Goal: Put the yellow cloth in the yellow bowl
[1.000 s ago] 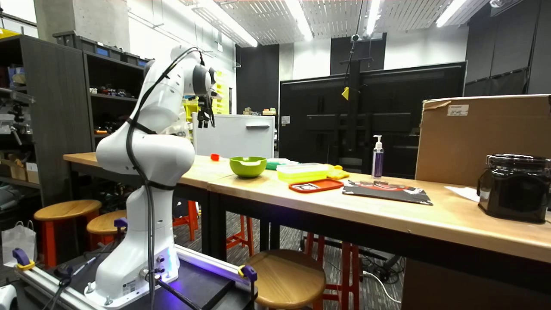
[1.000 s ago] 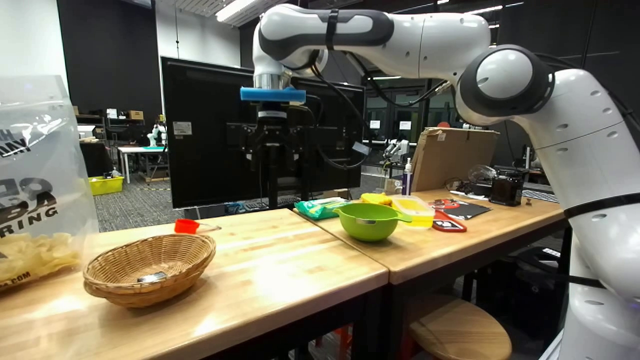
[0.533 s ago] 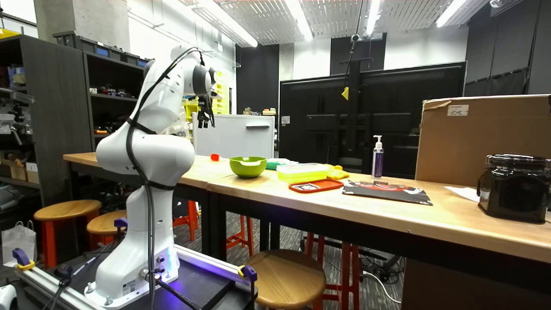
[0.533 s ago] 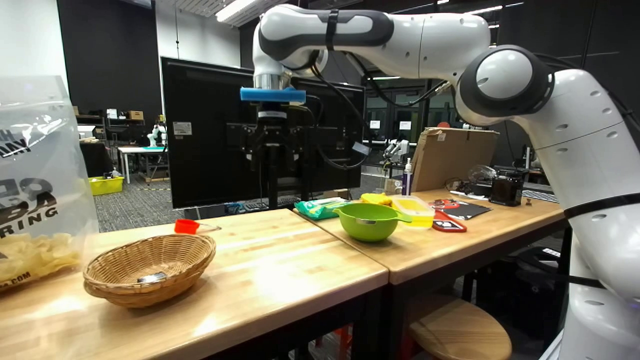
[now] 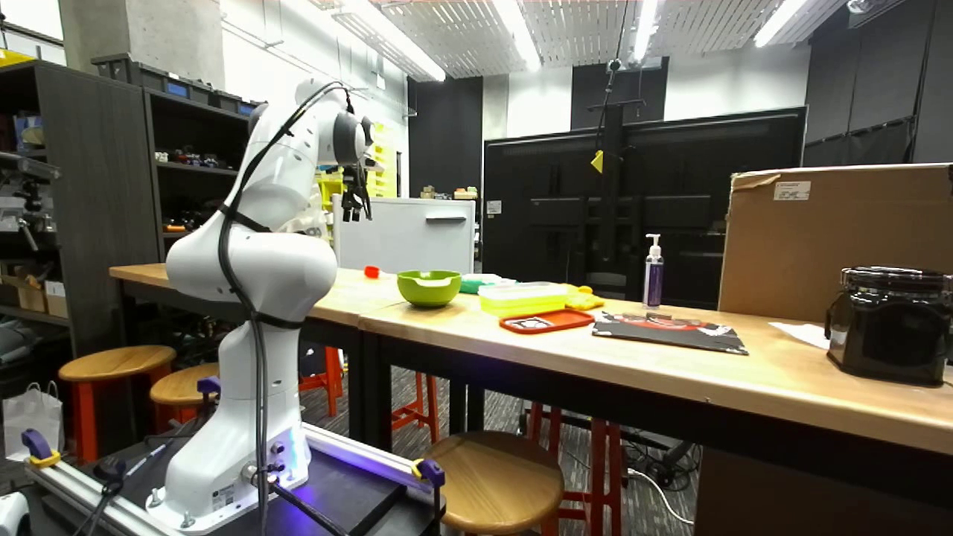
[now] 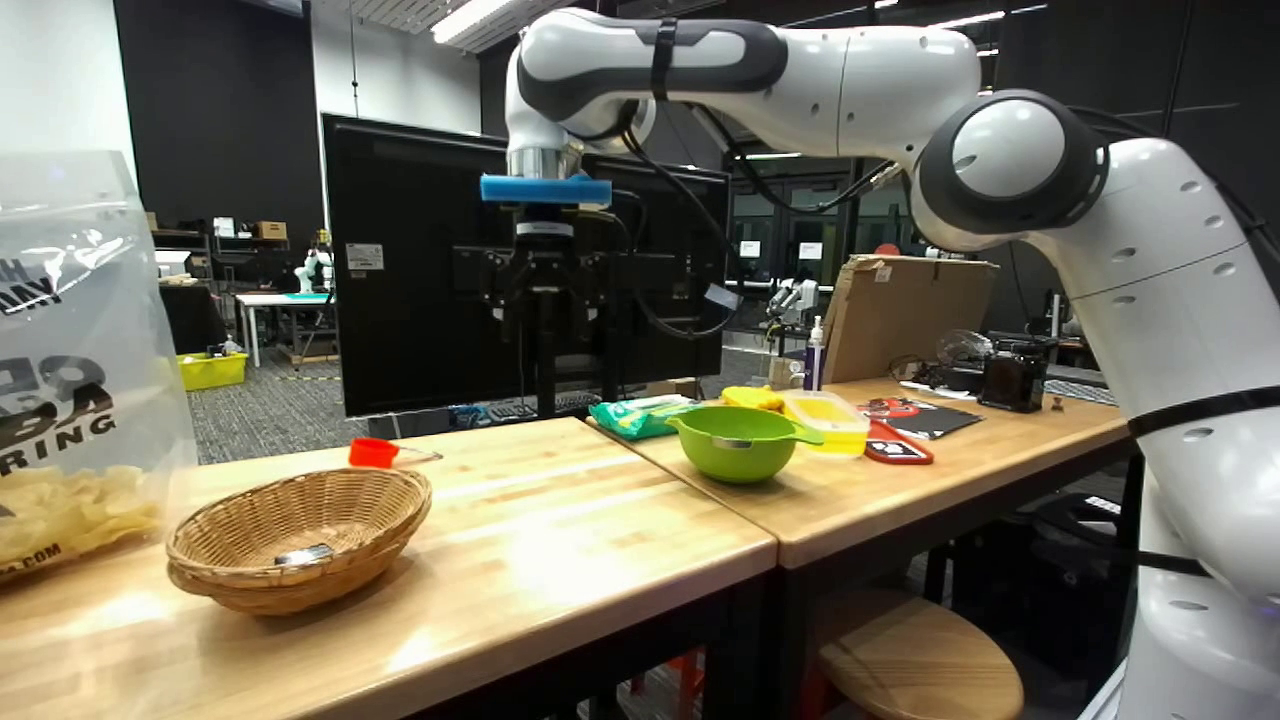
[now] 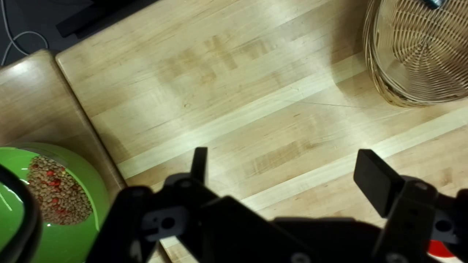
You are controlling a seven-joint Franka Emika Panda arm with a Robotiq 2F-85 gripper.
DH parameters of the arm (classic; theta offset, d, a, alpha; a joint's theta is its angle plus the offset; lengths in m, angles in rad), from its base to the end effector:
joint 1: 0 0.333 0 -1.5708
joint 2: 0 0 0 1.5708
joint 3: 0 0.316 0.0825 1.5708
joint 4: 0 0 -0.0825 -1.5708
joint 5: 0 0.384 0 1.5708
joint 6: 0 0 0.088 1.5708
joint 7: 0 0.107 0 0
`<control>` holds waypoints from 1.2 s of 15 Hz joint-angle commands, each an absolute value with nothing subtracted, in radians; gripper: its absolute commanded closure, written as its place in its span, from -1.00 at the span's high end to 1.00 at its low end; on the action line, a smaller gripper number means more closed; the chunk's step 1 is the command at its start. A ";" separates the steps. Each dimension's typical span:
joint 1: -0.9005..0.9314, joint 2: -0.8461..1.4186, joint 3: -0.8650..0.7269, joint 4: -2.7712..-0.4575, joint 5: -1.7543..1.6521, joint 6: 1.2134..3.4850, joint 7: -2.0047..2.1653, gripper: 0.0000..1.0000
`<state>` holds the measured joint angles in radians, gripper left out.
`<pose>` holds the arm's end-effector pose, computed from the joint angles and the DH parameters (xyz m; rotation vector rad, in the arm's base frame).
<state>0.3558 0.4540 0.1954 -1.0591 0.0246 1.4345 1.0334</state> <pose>0.5855 0.3238 0.5762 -3.0124 0.7629 0.1986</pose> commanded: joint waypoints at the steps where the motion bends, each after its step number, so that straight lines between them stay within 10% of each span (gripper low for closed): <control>1: 0.356 0.454 0.195 -1.059 0.025 1.434 1.033 1.00; 18: 0.268 0.413 0.149 -1.095 0.031 1.473 1.029 1.00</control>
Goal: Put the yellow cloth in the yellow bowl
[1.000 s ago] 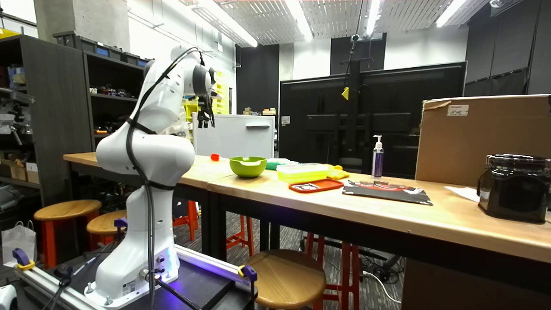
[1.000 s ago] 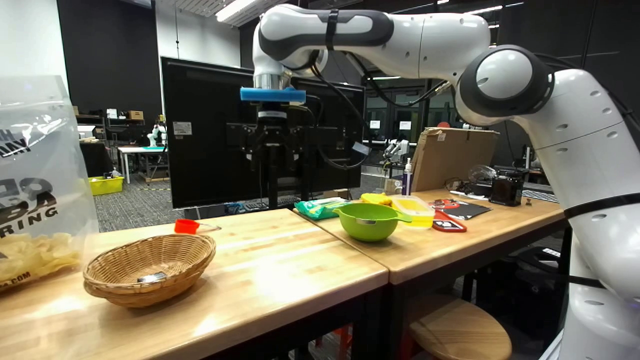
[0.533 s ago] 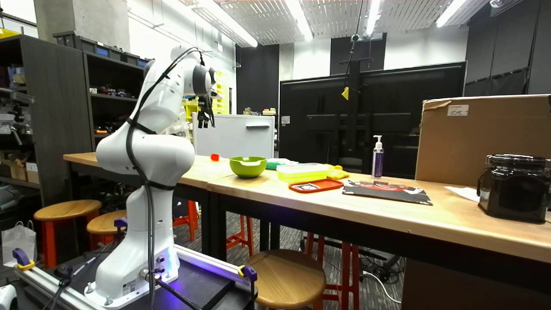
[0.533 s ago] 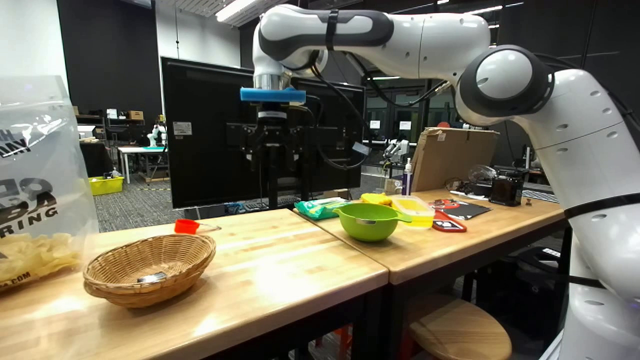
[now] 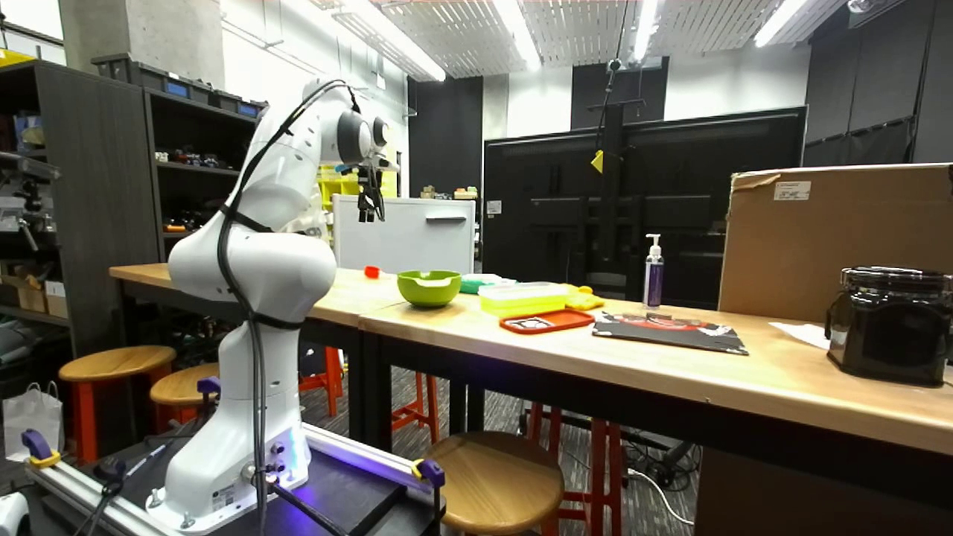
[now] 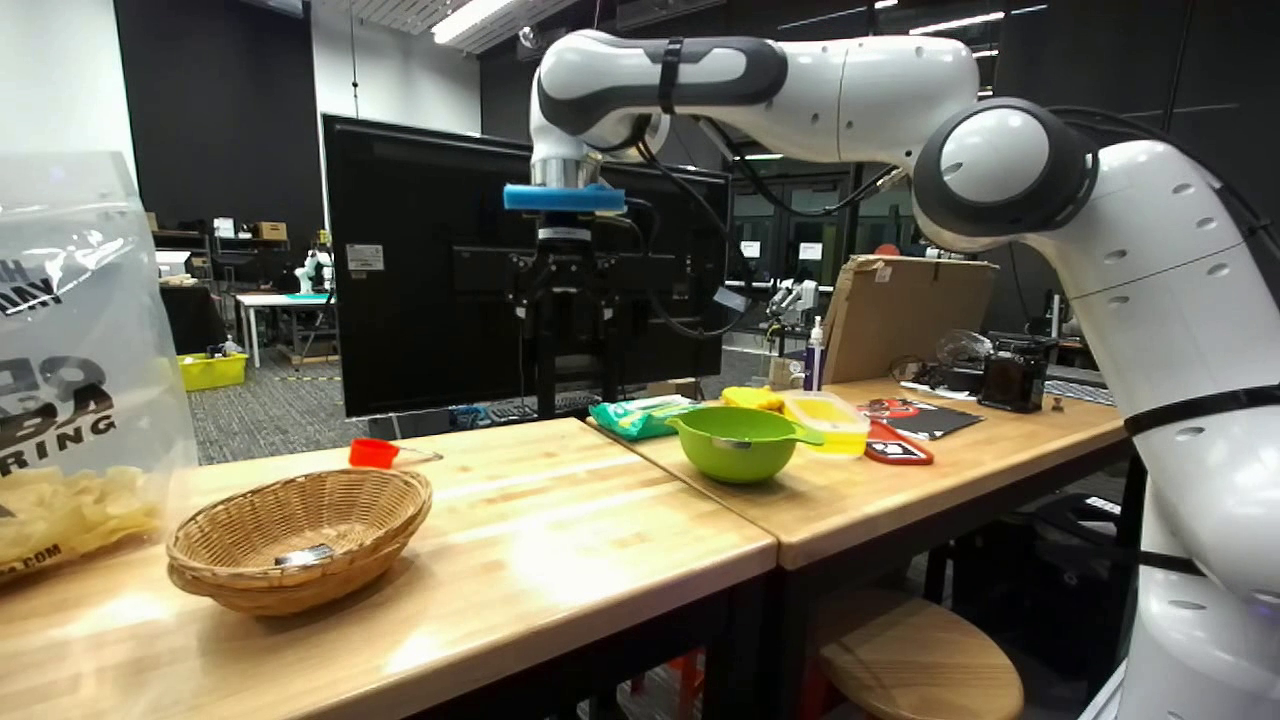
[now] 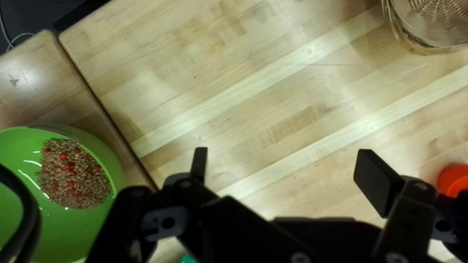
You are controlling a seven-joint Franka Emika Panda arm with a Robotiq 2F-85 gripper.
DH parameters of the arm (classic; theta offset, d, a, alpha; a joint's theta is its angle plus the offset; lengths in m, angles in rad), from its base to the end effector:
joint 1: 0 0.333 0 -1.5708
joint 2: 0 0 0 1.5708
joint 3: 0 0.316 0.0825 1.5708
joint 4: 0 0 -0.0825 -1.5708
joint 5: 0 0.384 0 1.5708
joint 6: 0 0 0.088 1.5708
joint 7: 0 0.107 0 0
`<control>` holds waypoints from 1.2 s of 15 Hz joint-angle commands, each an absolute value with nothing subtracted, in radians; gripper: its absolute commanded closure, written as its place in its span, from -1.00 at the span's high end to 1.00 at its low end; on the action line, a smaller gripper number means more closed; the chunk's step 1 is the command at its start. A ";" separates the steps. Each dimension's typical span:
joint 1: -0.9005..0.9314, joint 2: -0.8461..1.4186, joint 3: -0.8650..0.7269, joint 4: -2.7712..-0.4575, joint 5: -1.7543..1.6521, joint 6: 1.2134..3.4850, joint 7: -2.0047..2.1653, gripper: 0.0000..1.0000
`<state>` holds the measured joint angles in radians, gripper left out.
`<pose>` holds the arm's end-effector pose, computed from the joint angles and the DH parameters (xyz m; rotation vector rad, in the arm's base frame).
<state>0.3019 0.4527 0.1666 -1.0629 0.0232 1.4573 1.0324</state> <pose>0.6107 0.2798 0.5760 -2.9746 0.8820 0.1608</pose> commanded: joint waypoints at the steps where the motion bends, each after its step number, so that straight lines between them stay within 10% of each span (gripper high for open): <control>1: 0.252 0.405 0.142 -1.101 0.030 1.476 1.029 1.00; 18: 0.112 0.362 0.083 -1.102 0.011 1.462 1.036 1.00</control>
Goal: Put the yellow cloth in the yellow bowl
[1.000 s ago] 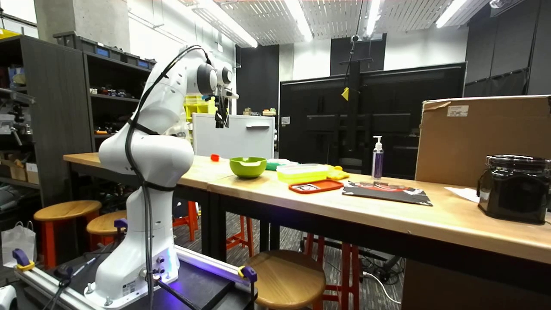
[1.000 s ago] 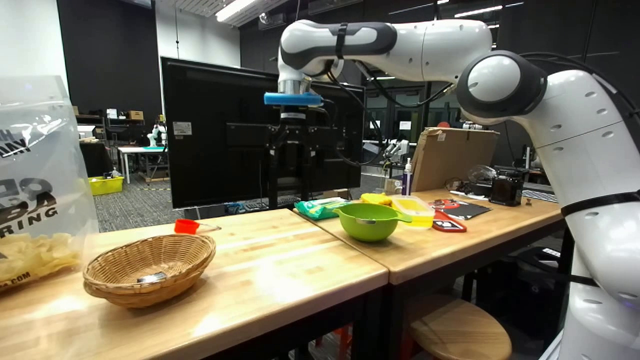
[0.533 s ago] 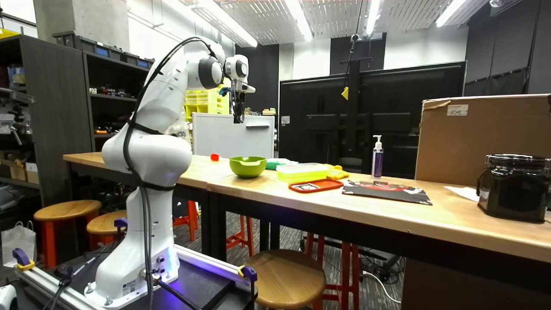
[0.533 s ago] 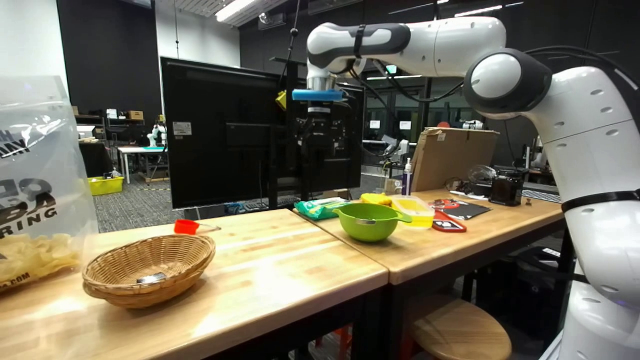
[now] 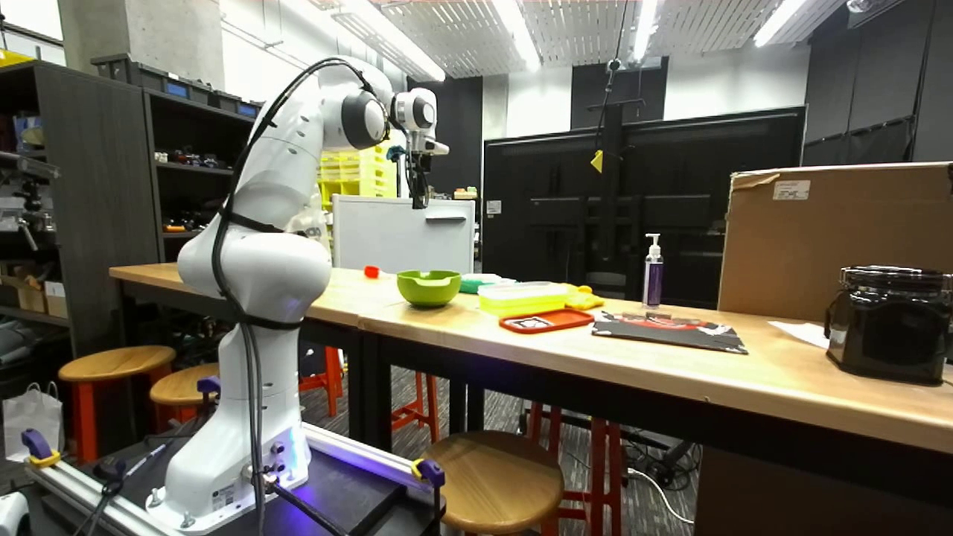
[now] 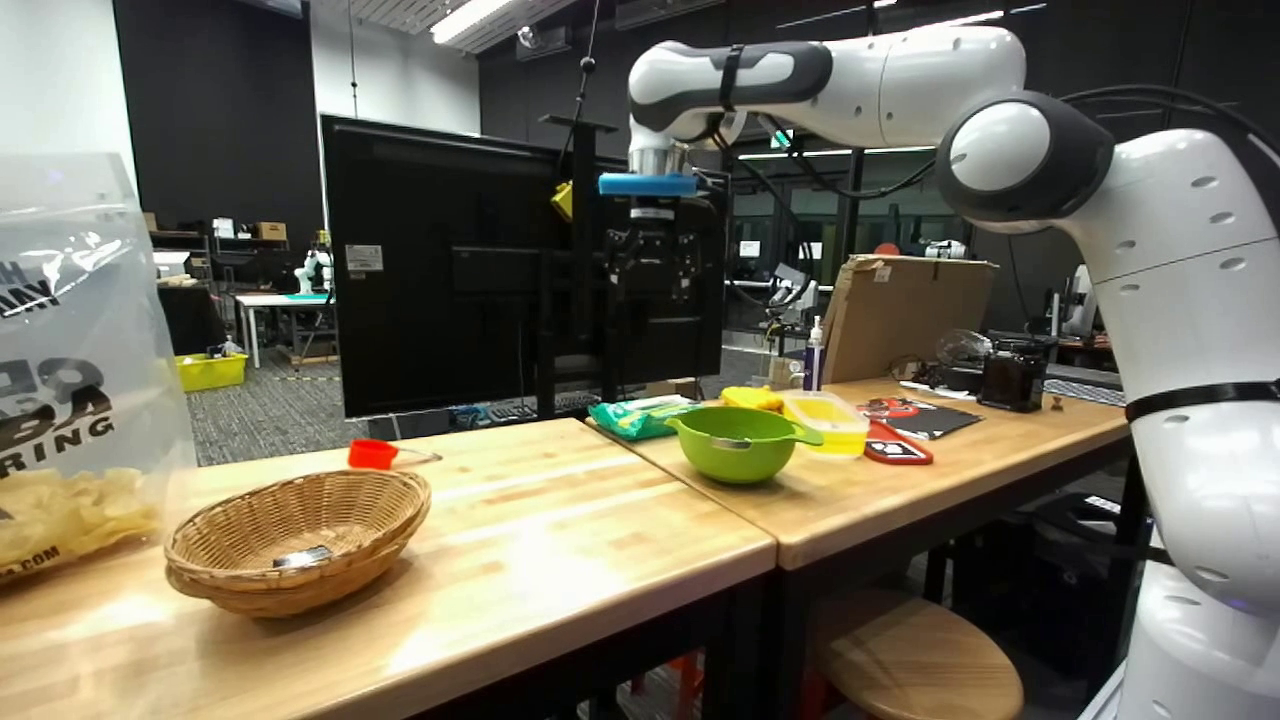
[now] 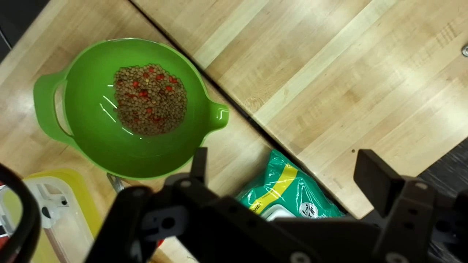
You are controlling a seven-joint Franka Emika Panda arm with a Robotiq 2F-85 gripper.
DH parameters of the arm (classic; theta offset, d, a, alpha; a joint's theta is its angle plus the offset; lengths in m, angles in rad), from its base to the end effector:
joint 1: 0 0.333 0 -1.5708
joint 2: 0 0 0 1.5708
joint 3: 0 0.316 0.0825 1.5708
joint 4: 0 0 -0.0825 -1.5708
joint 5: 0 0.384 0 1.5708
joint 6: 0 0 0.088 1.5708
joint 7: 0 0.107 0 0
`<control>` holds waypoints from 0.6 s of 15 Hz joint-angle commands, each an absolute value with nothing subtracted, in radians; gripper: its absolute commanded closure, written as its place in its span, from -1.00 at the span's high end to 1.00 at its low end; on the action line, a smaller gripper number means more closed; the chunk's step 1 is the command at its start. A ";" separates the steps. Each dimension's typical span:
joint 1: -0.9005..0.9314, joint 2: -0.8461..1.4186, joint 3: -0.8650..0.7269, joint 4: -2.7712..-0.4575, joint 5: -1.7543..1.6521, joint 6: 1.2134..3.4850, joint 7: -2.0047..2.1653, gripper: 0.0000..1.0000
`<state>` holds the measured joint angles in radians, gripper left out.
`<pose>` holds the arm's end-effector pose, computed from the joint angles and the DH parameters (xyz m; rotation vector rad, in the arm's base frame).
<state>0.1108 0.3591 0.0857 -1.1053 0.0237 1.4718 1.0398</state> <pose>0.6391 0.1177 0.6171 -2.8197 1.2701 0.0370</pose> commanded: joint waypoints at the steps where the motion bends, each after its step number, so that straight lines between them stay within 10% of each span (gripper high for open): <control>1: 0.106 0.365 0.079 -1.102 0.005 1.461 1.028 1.00; 9: -0.017 0.391 0.033 -1.101 0.045 1.395 0.934 1.00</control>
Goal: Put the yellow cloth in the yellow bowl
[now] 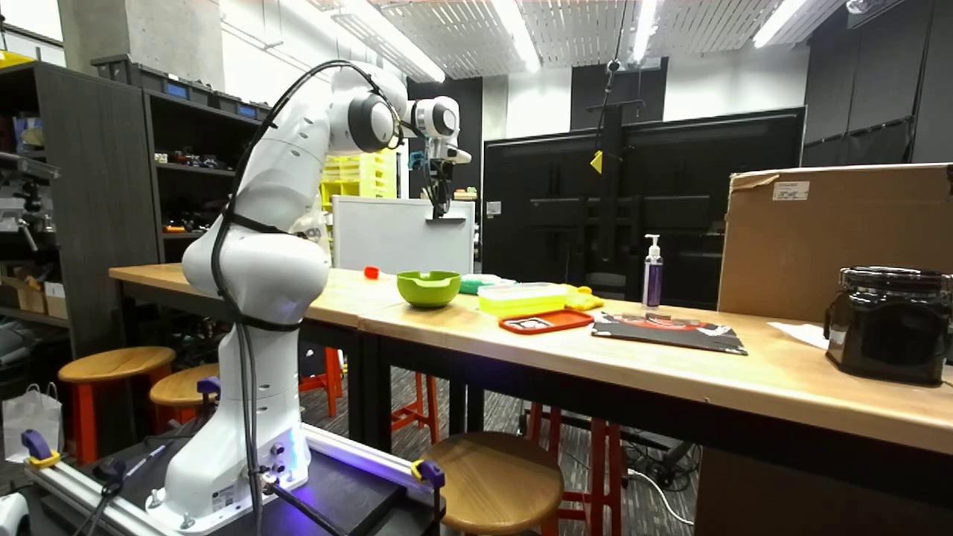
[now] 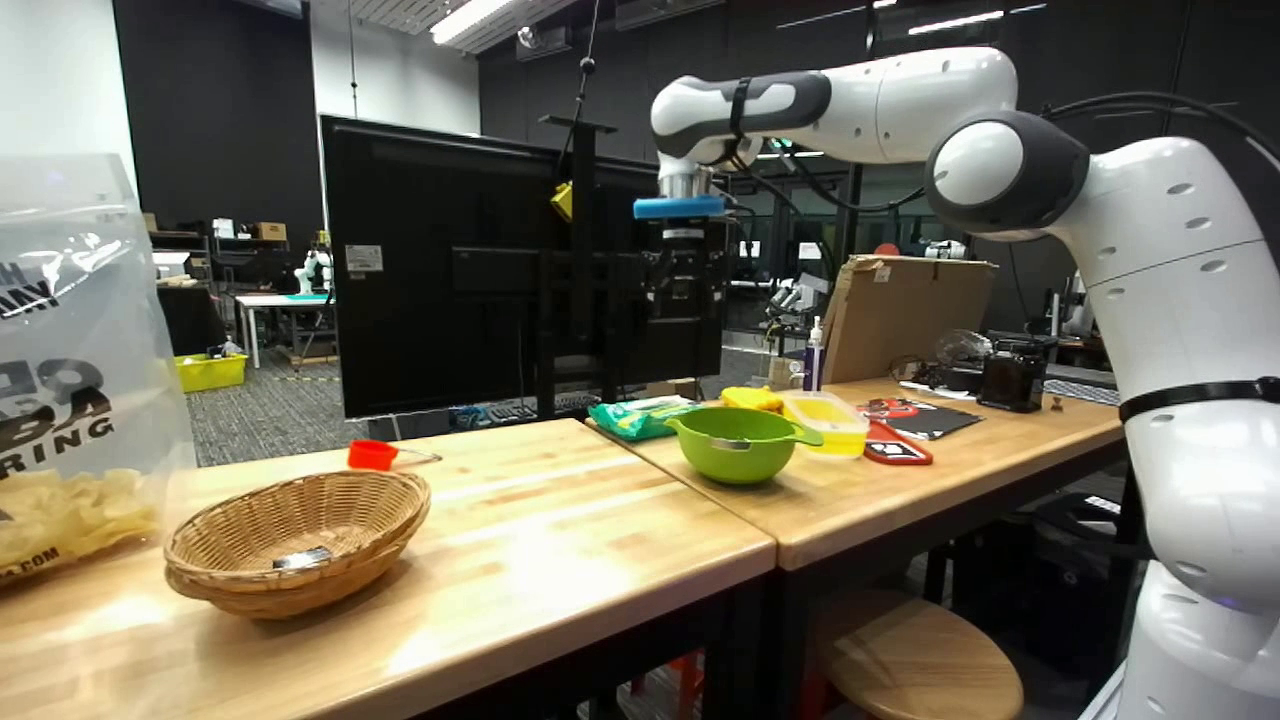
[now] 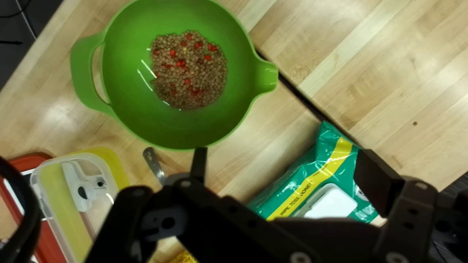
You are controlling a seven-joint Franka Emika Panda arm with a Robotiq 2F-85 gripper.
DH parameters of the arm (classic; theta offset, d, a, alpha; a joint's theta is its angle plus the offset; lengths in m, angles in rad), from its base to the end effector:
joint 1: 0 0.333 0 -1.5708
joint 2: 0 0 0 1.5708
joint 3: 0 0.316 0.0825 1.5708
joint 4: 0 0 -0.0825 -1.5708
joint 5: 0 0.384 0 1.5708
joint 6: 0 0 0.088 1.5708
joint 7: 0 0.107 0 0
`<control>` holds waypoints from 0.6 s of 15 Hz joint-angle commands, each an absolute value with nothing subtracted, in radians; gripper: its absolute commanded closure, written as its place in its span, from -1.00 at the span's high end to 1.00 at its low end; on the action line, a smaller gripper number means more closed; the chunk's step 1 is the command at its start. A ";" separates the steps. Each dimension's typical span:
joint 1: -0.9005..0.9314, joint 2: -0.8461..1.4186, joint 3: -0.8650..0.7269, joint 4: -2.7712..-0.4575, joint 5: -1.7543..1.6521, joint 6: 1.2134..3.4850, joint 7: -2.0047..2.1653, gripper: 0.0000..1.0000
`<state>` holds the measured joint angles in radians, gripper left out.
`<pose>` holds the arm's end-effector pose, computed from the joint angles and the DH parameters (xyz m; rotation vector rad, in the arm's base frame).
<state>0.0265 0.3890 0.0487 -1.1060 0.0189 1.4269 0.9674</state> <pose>0.6517 0.0442 0.5930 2.8303 -1.3552 -0.1212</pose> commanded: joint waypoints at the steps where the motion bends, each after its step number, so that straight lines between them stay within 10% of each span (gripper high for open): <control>1: -0.038 0.395 0.026 -1.100 0.050 1.394 0.921 1.00; 9: -0.136 0.421 -0.009 -1.091 0.029 1.412 0.831 1.00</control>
<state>-0.1359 0.4212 -0.0087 -1.0909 0.0286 1.4117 0.8305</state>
